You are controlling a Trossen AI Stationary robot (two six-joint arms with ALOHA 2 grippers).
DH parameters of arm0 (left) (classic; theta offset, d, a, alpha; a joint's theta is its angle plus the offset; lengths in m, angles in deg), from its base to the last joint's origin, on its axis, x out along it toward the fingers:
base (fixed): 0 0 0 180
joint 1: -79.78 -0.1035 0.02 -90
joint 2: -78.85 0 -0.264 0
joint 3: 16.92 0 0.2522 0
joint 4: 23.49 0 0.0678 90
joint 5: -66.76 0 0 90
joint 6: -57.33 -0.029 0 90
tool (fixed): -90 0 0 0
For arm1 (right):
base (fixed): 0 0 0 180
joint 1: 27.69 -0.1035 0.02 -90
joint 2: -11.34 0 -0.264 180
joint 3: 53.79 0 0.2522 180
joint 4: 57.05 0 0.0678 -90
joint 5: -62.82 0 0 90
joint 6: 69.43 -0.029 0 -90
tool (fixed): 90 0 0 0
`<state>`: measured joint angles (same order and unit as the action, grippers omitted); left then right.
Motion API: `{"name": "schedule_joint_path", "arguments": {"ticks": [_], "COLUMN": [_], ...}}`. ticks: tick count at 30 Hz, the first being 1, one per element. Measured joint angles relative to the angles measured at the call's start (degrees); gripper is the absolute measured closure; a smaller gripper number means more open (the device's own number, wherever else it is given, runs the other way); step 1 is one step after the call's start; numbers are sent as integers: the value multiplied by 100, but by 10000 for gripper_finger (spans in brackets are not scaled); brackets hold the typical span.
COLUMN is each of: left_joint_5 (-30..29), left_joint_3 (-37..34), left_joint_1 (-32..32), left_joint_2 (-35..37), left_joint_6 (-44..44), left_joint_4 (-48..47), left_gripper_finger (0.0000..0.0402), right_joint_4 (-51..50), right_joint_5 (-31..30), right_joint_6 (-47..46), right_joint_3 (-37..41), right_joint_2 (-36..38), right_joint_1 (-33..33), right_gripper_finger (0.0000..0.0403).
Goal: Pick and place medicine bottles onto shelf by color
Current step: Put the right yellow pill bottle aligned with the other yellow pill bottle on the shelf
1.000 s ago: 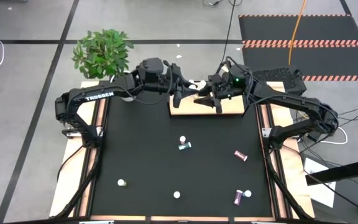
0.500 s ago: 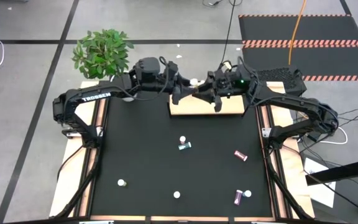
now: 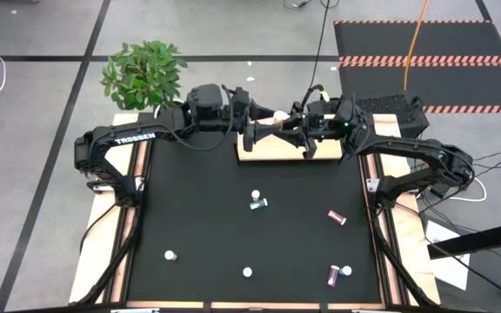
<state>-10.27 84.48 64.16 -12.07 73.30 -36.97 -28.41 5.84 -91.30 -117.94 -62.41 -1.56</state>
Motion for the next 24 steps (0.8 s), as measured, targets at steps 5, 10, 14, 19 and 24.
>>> {"name": "schedule_joint_path", "arguments": {"ticks": [5,10,14,19,24], "left_joint_5": [-99,-139,-140,-118,-118], "left_joint_3": [0,-4,0,0,0], "left_joint_1": [5,147,160,173,166], "left_joint_2": [-26,-286,-310,-325,-326], "left_joint_6": [-406,-851,-886,-967,-967], "left_joint_4": [-6,36,79,259,181], "left_gripper_finger": [162,196,221,259,300], "right_joint_4": [75,30,10,-90,-234], "right_joint_5": [3,57,53,155,171], "right_joint_6": [211,368,357,380,414], "right_joint_3": [0,4,4,-2,-11], "right_joint_2": [1,5,7,4,4], "right_joint_1": [0,0,4,2,0], "right_gripper_finger": [297,296,297,296,296]}}
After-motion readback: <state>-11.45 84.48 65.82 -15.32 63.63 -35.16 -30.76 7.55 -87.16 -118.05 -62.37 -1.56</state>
